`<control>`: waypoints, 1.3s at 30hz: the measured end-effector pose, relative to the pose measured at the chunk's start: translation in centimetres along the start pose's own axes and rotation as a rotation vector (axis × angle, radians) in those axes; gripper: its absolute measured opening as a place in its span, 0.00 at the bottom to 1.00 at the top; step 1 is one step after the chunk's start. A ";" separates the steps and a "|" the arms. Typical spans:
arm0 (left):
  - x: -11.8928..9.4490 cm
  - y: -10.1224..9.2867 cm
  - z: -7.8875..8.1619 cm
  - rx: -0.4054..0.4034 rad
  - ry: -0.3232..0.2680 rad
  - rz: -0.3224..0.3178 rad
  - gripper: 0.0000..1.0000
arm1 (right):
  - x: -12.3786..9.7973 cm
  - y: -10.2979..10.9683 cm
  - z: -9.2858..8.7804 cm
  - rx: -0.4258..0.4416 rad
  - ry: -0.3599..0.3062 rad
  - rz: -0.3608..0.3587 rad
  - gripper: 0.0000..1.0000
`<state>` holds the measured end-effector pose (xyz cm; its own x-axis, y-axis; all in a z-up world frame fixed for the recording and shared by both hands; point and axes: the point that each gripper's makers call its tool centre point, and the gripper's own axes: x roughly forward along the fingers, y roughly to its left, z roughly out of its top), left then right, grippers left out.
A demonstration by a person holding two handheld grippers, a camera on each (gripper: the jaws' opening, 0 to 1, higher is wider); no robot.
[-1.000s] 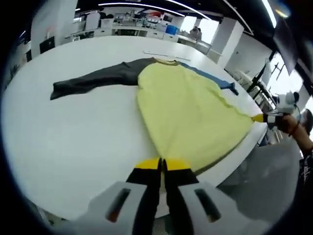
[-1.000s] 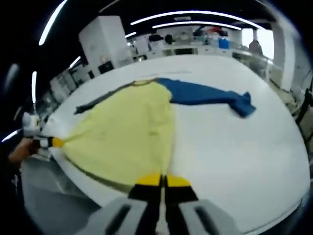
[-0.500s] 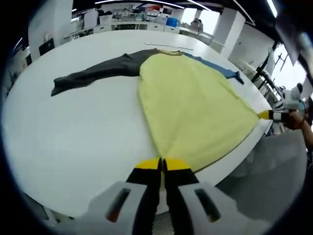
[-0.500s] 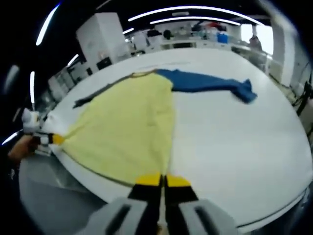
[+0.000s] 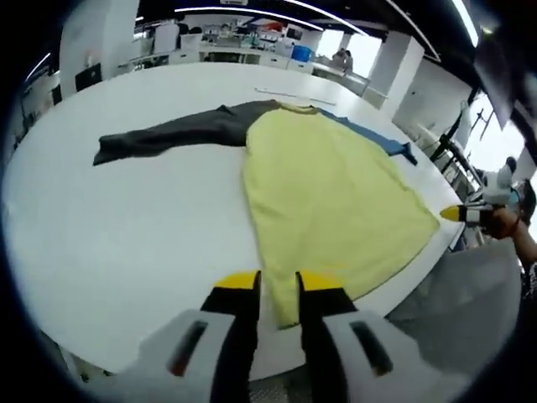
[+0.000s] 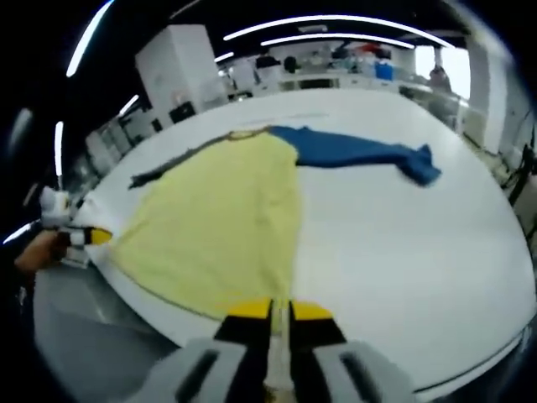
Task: Fold the garment on the visible template until the final outline fits inside the template.
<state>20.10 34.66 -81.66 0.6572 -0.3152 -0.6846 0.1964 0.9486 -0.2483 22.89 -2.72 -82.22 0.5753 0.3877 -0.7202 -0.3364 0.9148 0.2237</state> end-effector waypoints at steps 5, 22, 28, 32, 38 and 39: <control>-0.3 -0.2 1.9 0.038 -0.096 -0.034 0.39 | -0.7 0.2 1.4 0.022 -0.040 0.031 0.34; -1.5 -1.1 6.2 0.135 -0.287 -0.082 0.82 | -0.7 -0.4 7.7 -0.090 -0.161 0.120 0.62; -1.6 -1.9 6.9 0.169 -0.316 -0.104 0.92 | 0.5 -1.9 10.0 -0.155 -0.169 0.102 0.59; -1.6 -2.3 7.4 0.176 -0.330 -0.121 0.98 | 1.3 -2.4 11.6 -0.178 -0.185 0.092 0.62; -1.4 -2.7 7.8 0.197 -0.324 -0.133 0.99 | 2.9 -3.1 13.5 -0.225 -0.186 0.081 0.63; -1.4 -2.8 7.9 0.209 -0.324 -0.137 0.99 | 3.2 -3.2 13.8 -0.230 -0.186 0.079 0.63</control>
<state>24.40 32.67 -74.60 0.8034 -0.4452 -0.3954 0.4197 0.8945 -0.1544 36.10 -2.84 -76.15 0.6599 0.4903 -0.5693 -0.5336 0.8393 0.1043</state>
